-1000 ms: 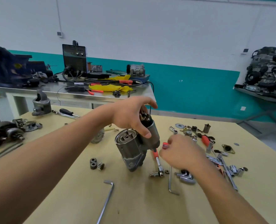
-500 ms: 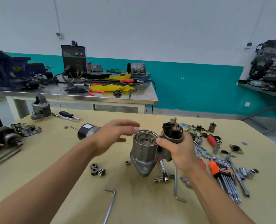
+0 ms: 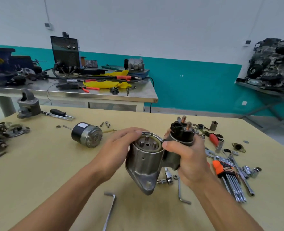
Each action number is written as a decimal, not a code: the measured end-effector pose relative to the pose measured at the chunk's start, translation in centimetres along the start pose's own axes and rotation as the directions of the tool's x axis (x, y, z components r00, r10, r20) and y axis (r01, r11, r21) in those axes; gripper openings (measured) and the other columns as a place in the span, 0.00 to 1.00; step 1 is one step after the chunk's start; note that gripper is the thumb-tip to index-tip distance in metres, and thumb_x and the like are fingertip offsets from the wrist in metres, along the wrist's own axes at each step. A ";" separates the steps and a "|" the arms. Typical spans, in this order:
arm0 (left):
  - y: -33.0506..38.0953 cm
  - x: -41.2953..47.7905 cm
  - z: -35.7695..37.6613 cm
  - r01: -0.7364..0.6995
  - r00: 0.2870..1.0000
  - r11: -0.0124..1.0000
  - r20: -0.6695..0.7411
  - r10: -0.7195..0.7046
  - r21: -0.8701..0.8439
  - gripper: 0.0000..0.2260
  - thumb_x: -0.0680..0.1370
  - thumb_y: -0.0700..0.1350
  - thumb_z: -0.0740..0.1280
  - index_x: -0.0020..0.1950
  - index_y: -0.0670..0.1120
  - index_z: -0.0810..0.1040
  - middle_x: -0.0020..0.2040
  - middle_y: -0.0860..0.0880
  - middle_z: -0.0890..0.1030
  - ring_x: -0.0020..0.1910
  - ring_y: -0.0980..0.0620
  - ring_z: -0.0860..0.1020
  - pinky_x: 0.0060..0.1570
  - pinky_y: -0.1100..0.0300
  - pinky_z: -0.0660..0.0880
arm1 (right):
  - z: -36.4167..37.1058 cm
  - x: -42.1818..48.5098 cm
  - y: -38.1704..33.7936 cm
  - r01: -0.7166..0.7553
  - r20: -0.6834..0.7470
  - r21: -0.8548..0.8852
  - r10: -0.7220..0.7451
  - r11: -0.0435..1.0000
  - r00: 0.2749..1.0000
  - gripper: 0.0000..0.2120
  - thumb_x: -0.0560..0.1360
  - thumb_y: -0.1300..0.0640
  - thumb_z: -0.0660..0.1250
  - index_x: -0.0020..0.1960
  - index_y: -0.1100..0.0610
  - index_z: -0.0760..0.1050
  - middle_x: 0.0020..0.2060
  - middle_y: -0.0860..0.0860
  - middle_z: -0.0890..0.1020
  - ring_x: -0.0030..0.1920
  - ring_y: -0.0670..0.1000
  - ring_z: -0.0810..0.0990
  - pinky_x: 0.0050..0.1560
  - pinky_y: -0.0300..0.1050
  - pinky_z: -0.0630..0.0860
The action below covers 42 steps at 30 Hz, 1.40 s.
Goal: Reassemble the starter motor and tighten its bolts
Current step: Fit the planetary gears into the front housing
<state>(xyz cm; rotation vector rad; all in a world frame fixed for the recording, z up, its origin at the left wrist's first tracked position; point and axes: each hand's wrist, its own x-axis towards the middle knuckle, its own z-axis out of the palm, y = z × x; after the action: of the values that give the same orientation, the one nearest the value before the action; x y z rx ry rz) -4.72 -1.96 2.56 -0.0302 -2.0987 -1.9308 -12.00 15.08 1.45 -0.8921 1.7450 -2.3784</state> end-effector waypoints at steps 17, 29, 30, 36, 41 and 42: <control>-2.1 -1.7 0.3 0.372 0.844 0.781 0.533 -0.060 -0.501 0.24 0.74 0.37 0.72 0.70 0.47 0.77 0.62 0.34 0.79 0.49 0.36 0.85 0.38 0.55 0.84 | -1.8 0.4 -0.6 -0.211 -0.033 0.524 0.268 0.825 0.963 0.09 0.61 0.58 0.65 0.41 0.55 0.74 0.36 0.53 0.76 0.38 0.53 0.76 0.40 0.48 0.74; -2.3 -2.1 3.0 0.095 0.995 0.946 0.014 -0.095 -0.310 0.11 0.79 0.51 0.66 0.56 0.49 0.84 0.48 0.43 0.87 0.40 0.40 0.86 0.29 0.58 0.80 | -2.3 0.8 -0.4 -0.137 -0.104 0.495 0.215 0.858 0.971 0.06 0.63 0.58 0.65 0.37 0.53 0.68 0.31 0.50 0.74 0.32 0.50 0.76 0.34 0.44 0.75; -2.3 -2.1 3.1 0.082 0.993 0.961 -0.063 -0.103 -0.265 0.09 0.80 0.49 0.65 0.54 0.48 0.83 0.45 0.44 0.87 0.39 0.41 0.86 0.29 0.58 0.80 | -2.3 0.8 -0.4 -0.139 -0.111 0.480 0.217 0.866 0.970 0.06 0.63 0.58 0.65 0.37 0.54 0.69 0.31 0.50 0.75 0.31 0.49 0.77 0.33 0.45 0.76; -1.9 -1.7 0.7 0.031 0.993 0.999 -0.113 -0.027 0.037 0.02 0.69 0.43 0.75 0.38 0.46 0.84 0.37 0.46 0.85 0.36 0.47 0.84 0.35 0.57 0.81 | -2.1 0.9 0.0 -0.182 -0.167 0.376 0.259 0.909 0.951 0.04 0.60 0.59 0.67 0.33 0.53 0.74 0.29 0.49 0.76 0.30 0.50 0.77 0.35 0.46 0.74; -2.0 -1.7 0.2 0.107 0.978 0.977 0.156 -0.137 0.187 0.08 0.69 0.50 0.73 0.46 0.53 0.89 0.39 0.50 0.86 0.40 0.55 0.82 0.45 0.58 0.80 | -2.2 0.9 0.1 -0.166 -0.192 0.347 0.243 0.923 0.951 0.06 0.59 0.61 0.68 0.36 0.54 0.74 0.30 0.49 0.77 0.30 0.48 0.79 0.32 0.48 0.76; -2.0 -1.7 0.2 0.114 0.977 0.976 0.155 -0.144 0.184 0.07 0.70 0.48 0.74 0.46 0.53 0.89 0.39 0.49 0.87 0.41 0.53 0.83 0.48 0.55 0.80 | -2.1 0.8 0.2 -0.160 -0.191 0.344 0.236 0.925 0.953 0.07 0.59 0.61 0.68 0.37 0.55 0.73 0.30 0.48 0.77 0.30 0.48 0.79 0.31 0.47 0.77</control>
<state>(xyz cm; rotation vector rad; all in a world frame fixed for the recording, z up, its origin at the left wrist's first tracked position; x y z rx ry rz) -3.56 -1.68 0.19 -0.0209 -2.4299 -1.8657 -13.77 16.54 1.23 -0.3880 1.3605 -2.6021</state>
